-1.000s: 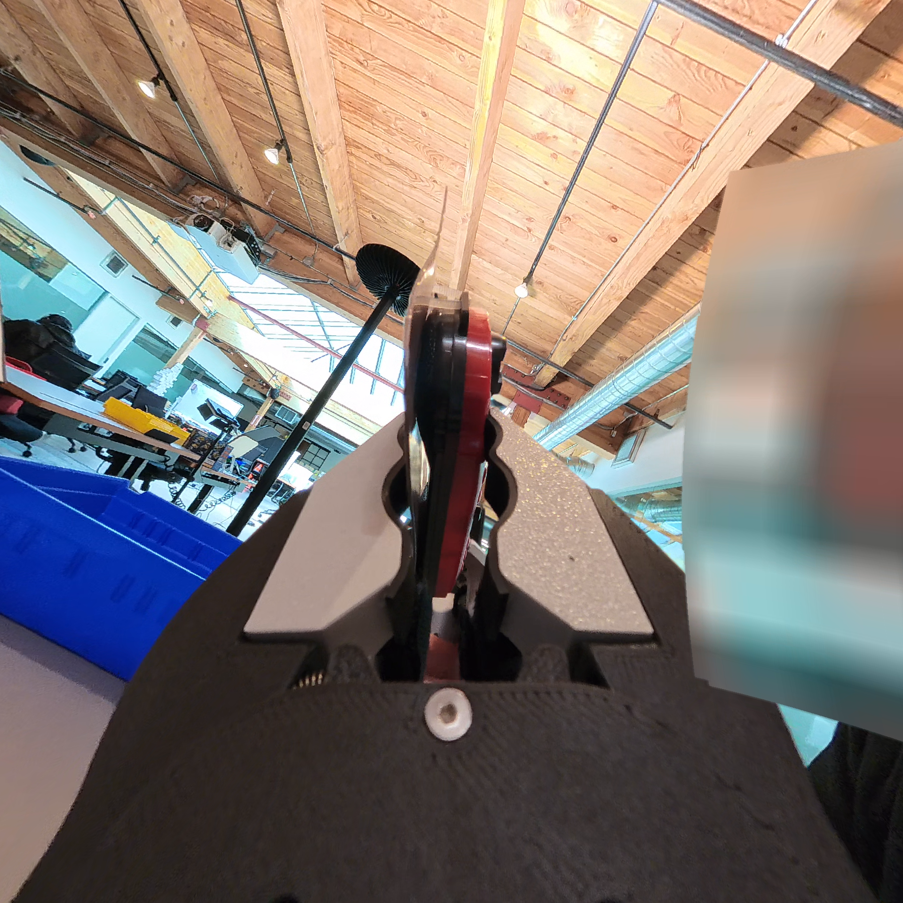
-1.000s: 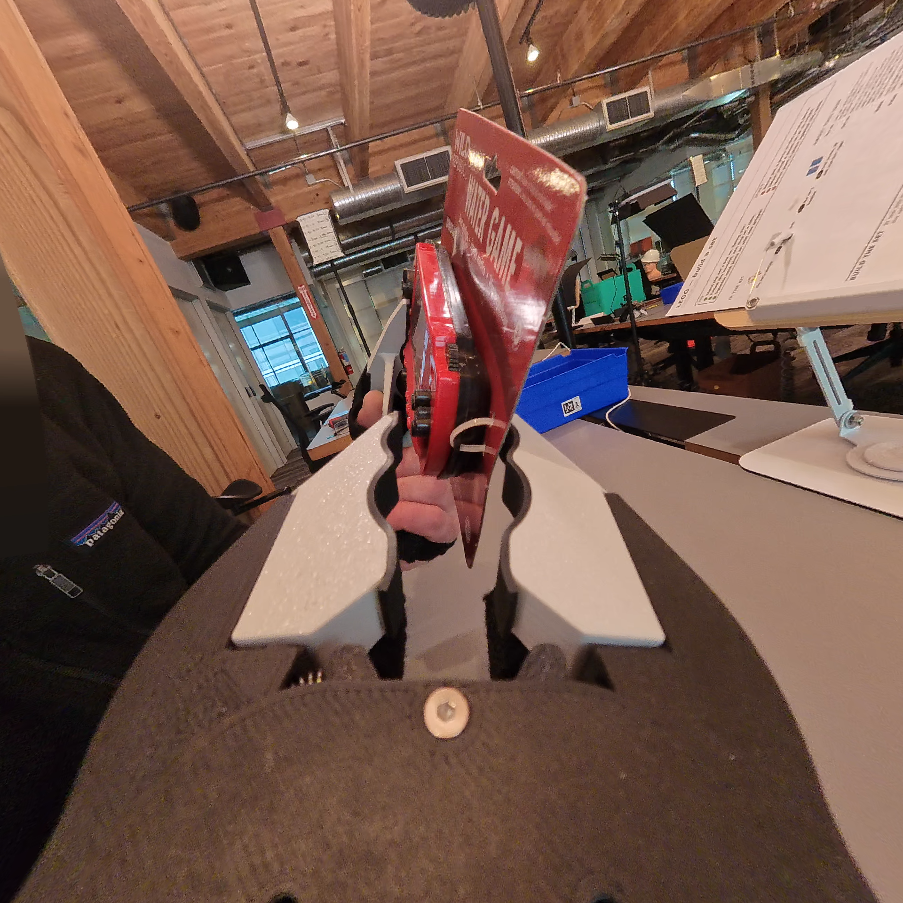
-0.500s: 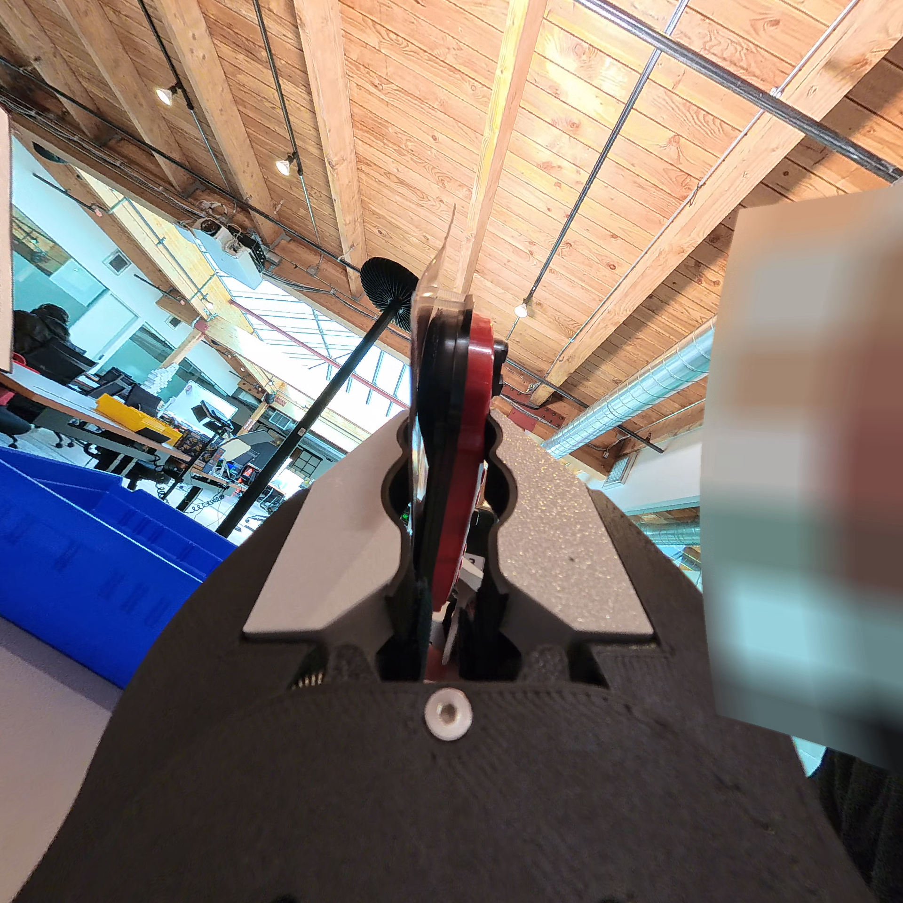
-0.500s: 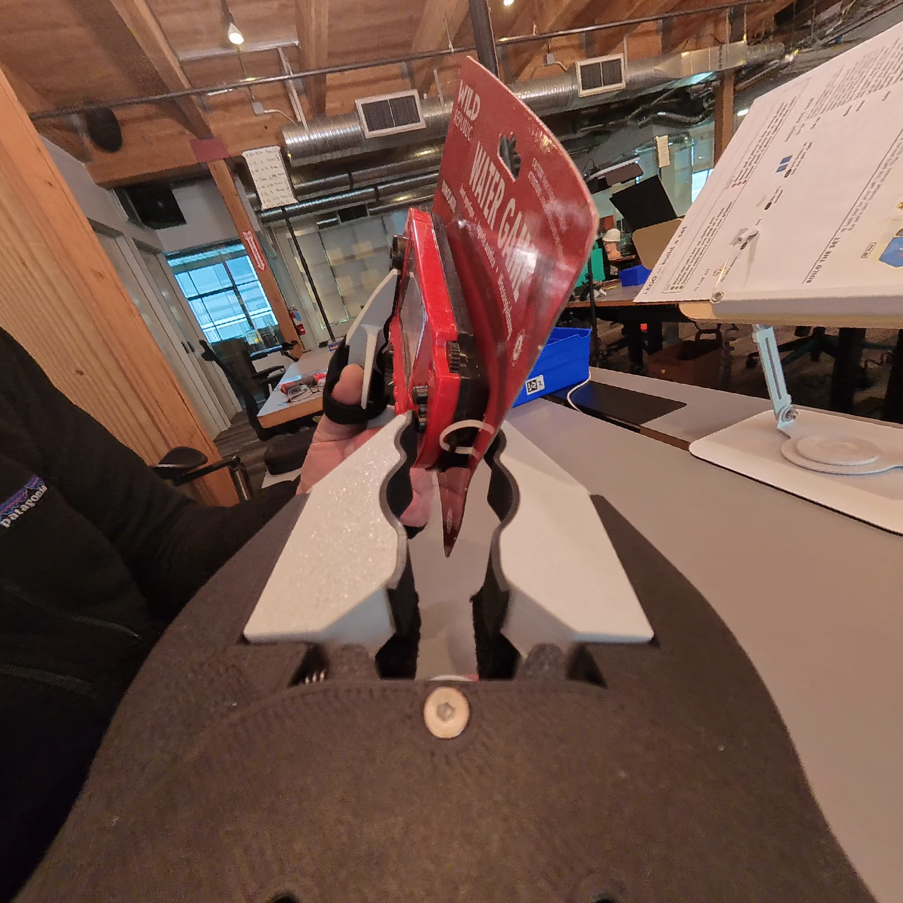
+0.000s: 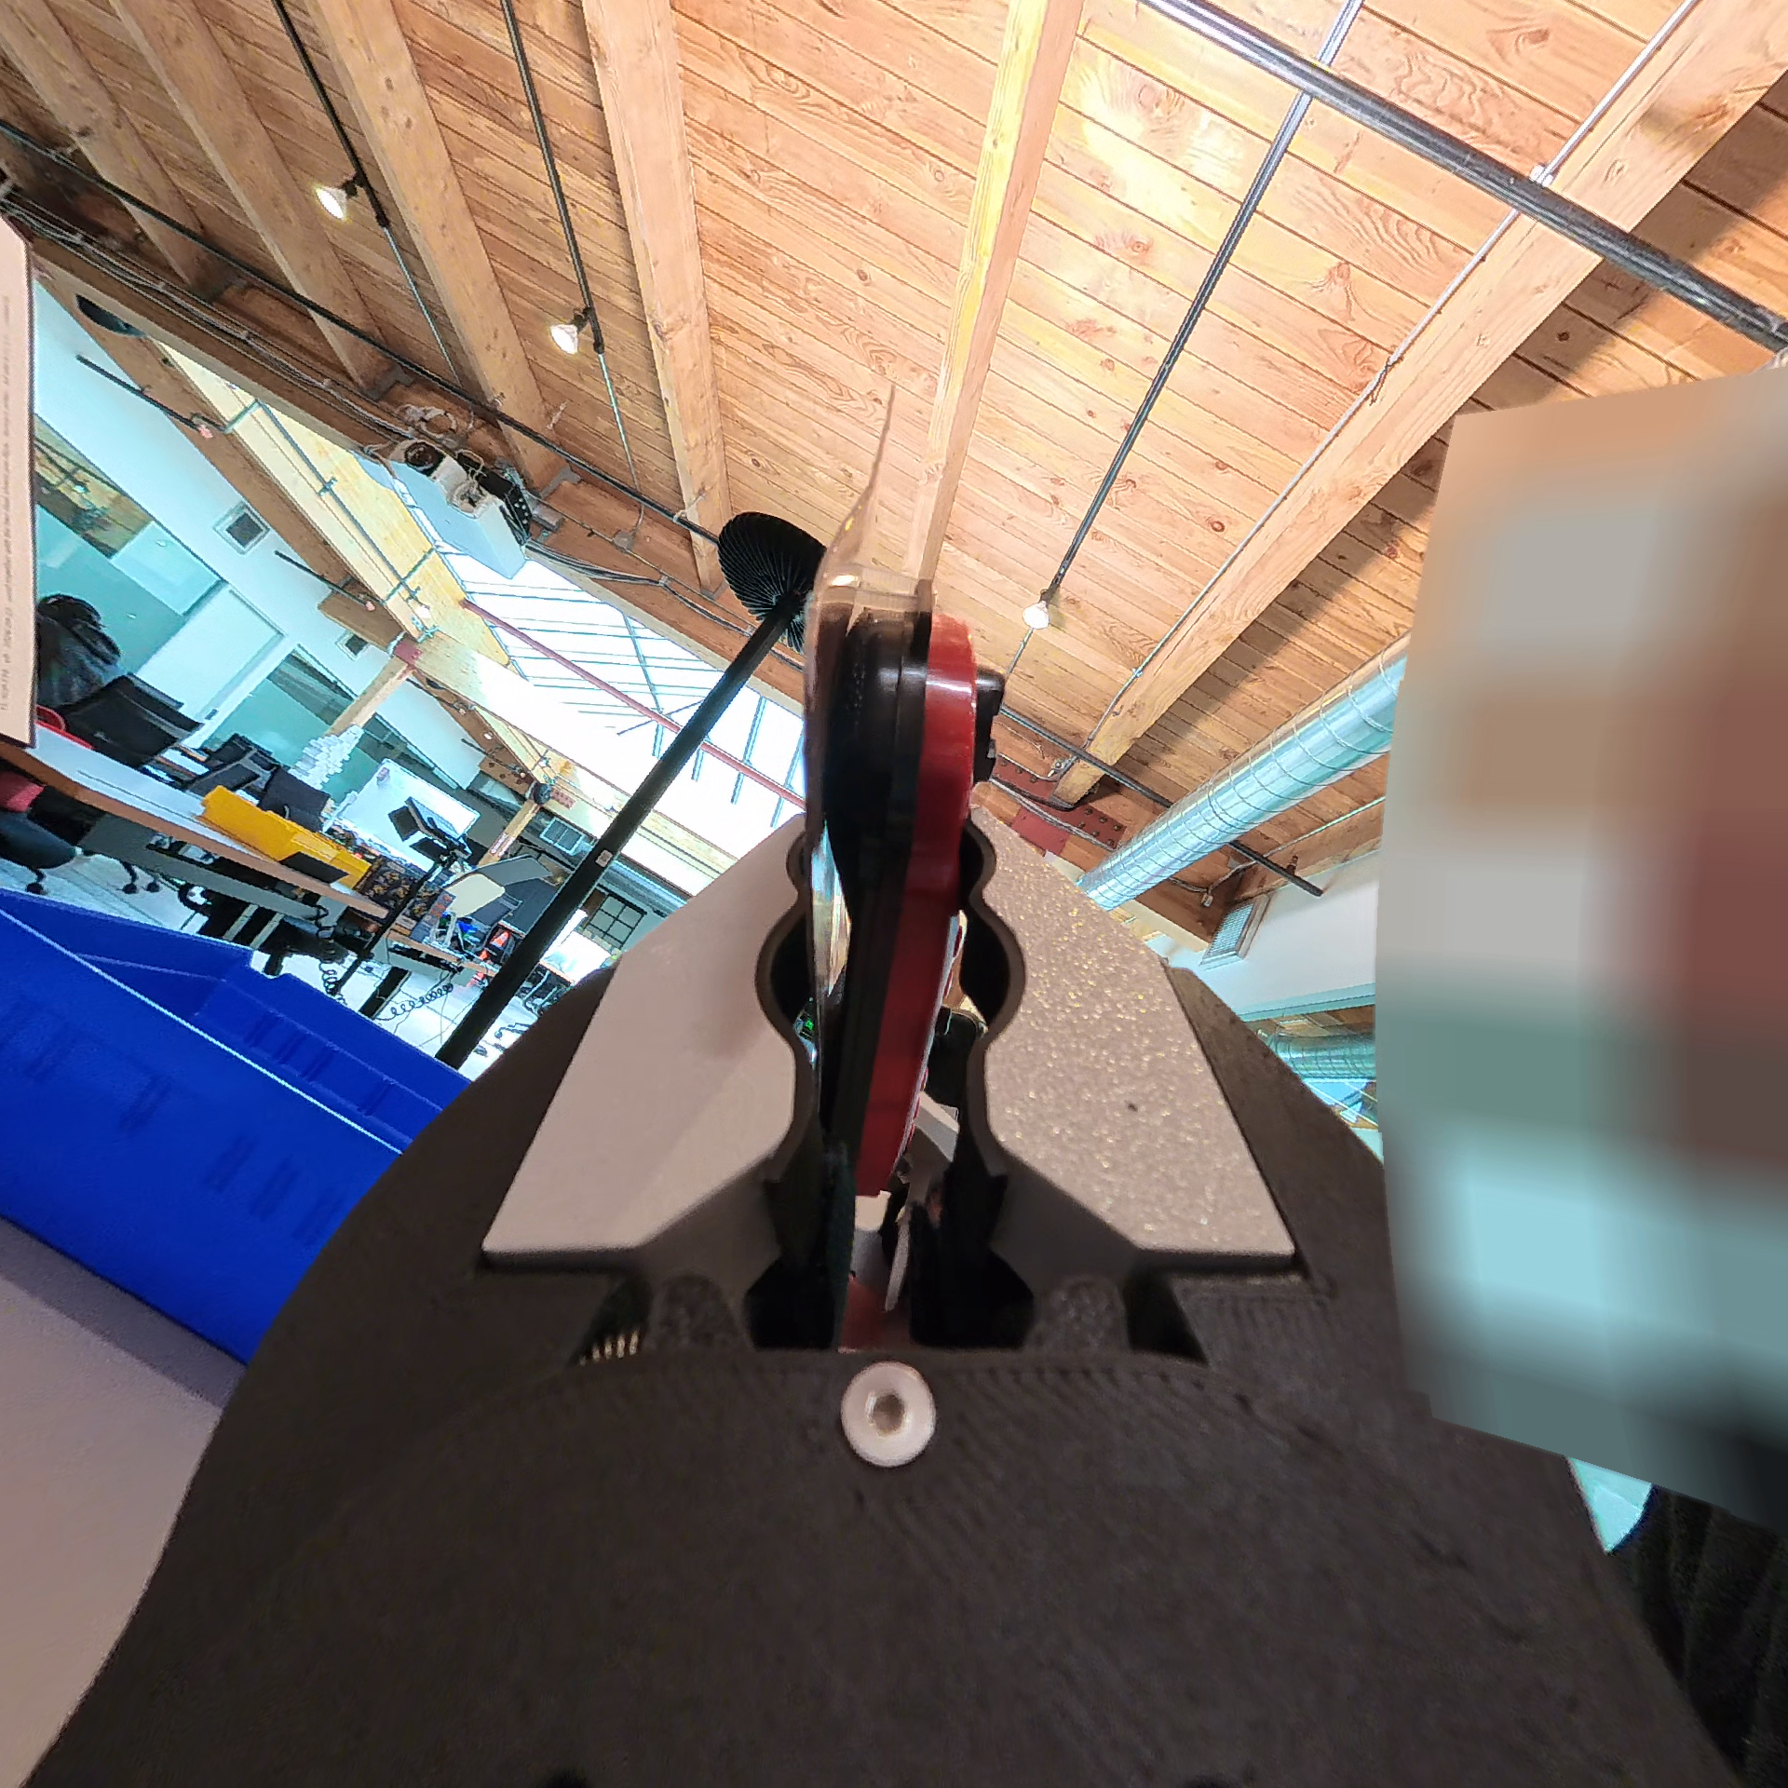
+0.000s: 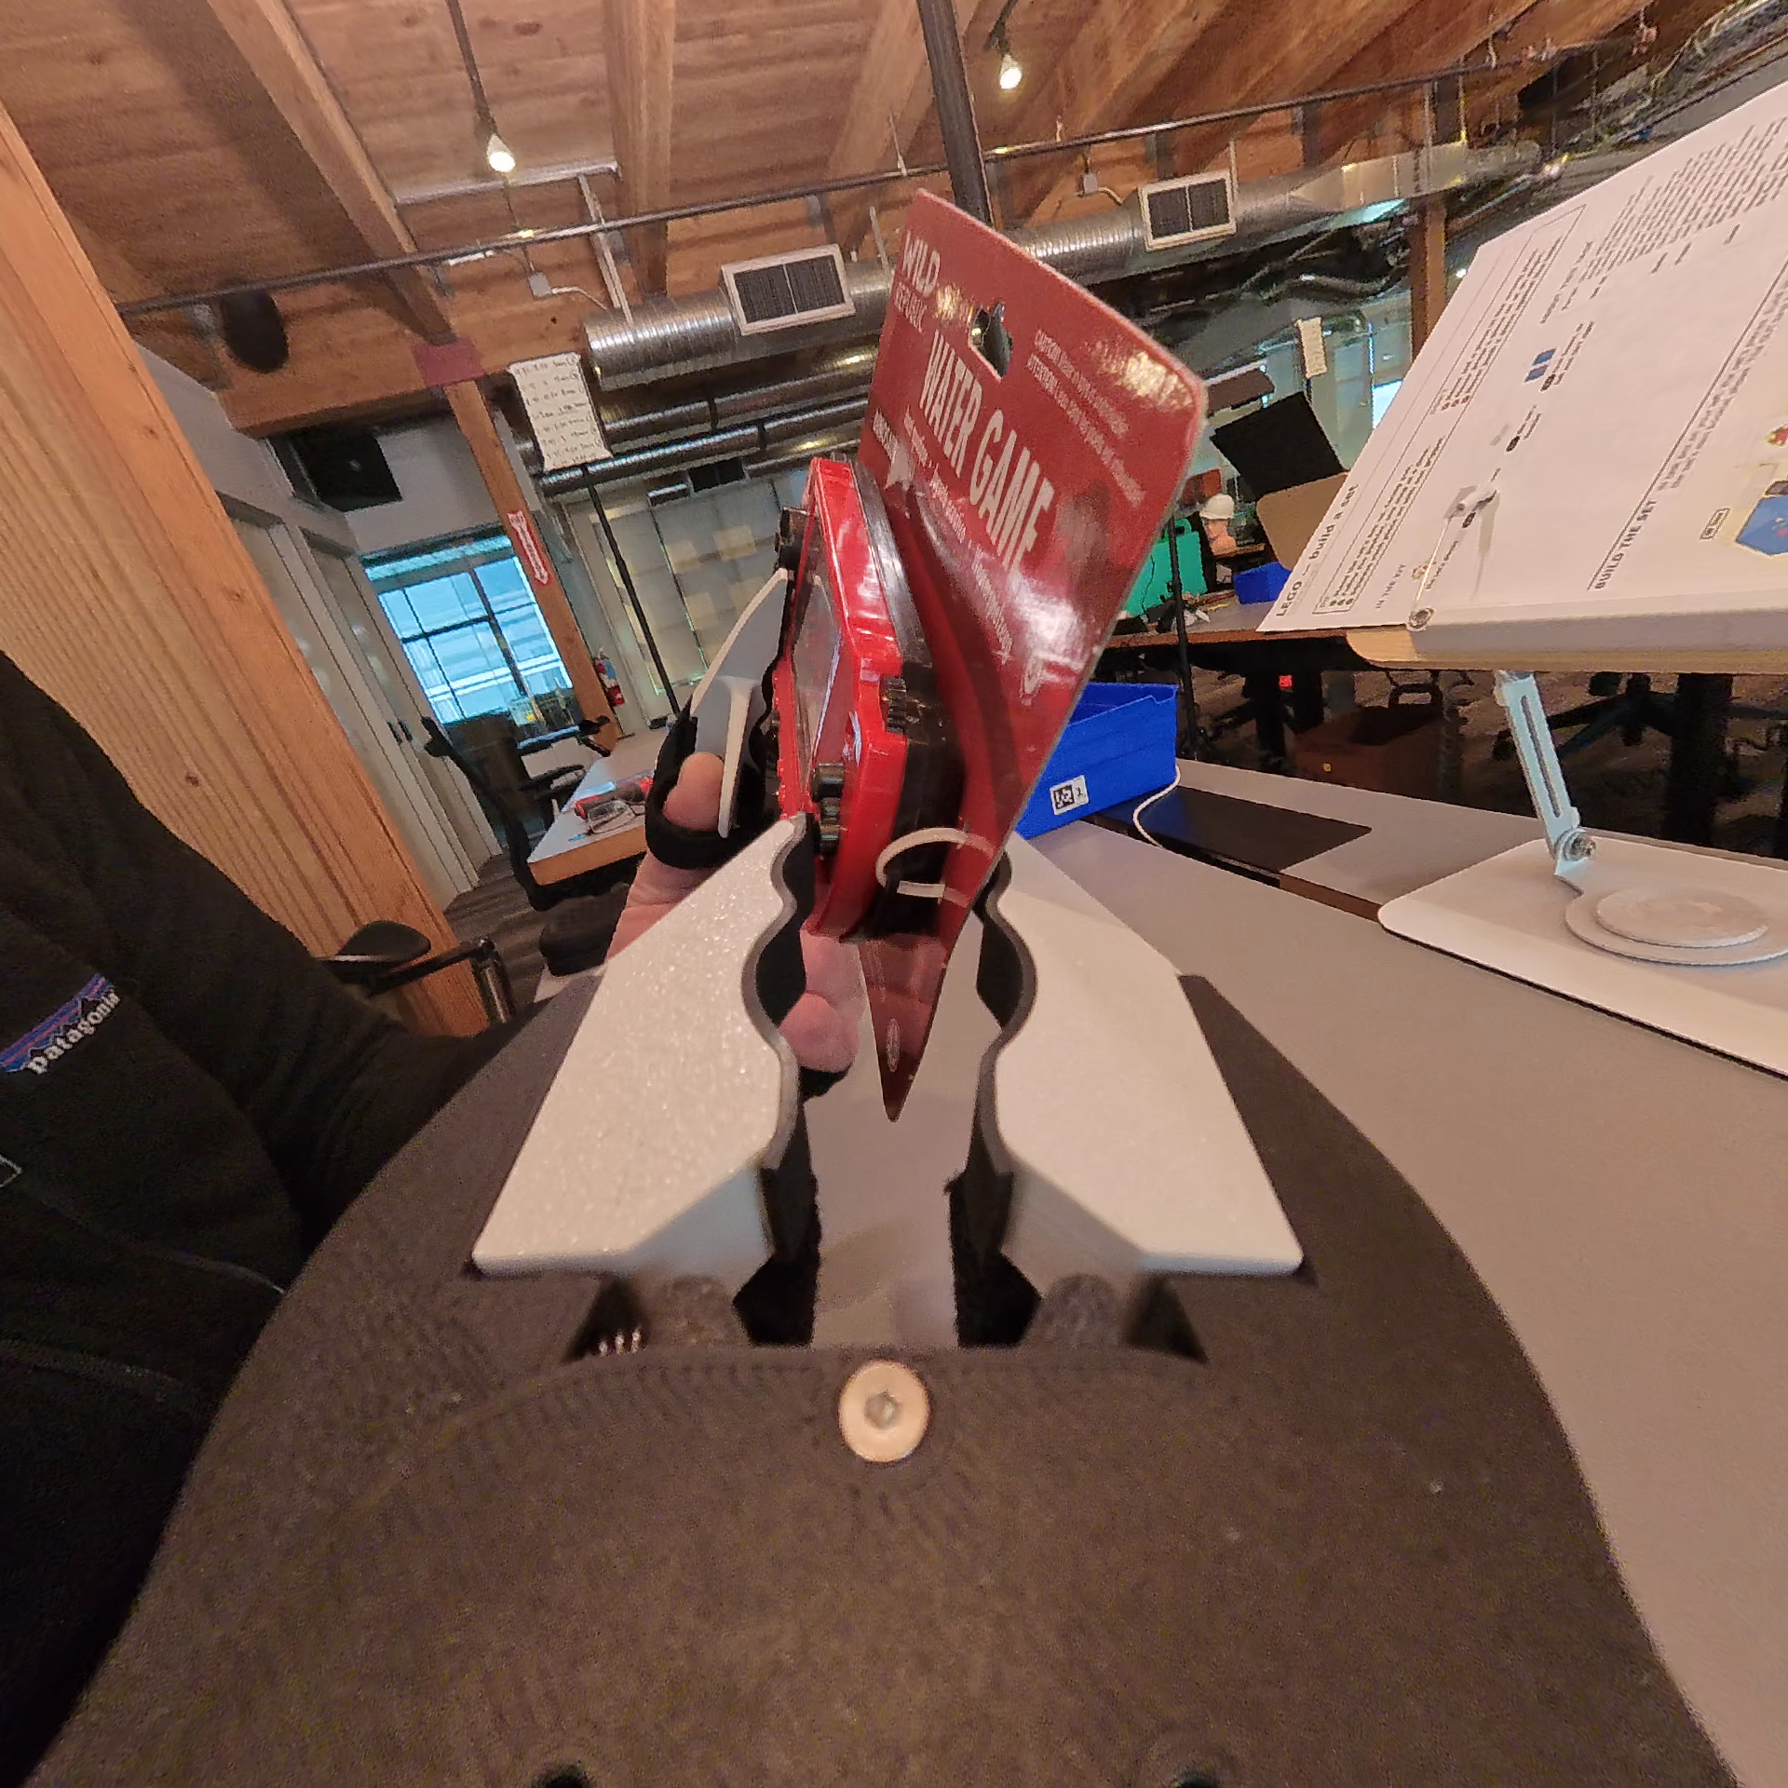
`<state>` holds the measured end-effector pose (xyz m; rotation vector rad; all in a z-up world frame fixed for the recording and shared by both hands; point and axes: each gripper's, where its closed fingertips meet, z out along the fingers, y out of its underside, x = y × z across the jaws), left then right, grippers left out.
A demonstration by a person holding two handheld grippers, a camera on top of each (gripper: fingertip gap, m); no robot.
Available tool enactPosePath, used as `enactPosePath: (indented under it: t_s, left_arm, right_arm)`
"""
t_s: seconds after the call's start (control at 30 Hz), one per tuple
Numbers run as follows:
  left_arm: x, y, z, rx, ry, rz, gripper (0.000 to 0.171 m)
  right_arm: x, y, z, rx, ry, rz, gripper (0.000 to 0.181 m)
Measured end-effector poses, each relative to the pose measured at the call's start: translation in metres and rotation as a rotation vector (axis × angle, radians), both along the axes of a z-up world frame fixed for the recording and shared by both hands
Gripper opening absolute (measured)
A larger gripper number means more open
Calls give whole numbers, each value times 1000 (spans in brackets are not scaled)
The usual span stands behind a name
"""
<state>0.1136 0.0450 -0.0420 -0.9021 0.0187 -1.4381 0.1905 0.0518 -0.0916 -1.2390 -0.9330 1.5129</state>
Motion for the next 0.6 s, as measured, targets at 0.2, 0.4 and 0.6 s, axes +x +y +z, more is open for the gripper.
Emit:
enactPosePath:
  t_s: [0.2, 0.4, 0.6]
  left_arm:
    - [0, 5, -7, -31, -13, 1, 23]
    - [1, 6, -8, -32, -18, -3, 23]
    - [3, 7, -10, -32, -2, 3, 24]
  right_arm:
    - [3, 6, 6, -80, 76, 10, 35]
    - [5, 7, 8, -145, 126, 51, 25]
    - [6, 11, 5, -138, 97, 21, 21]
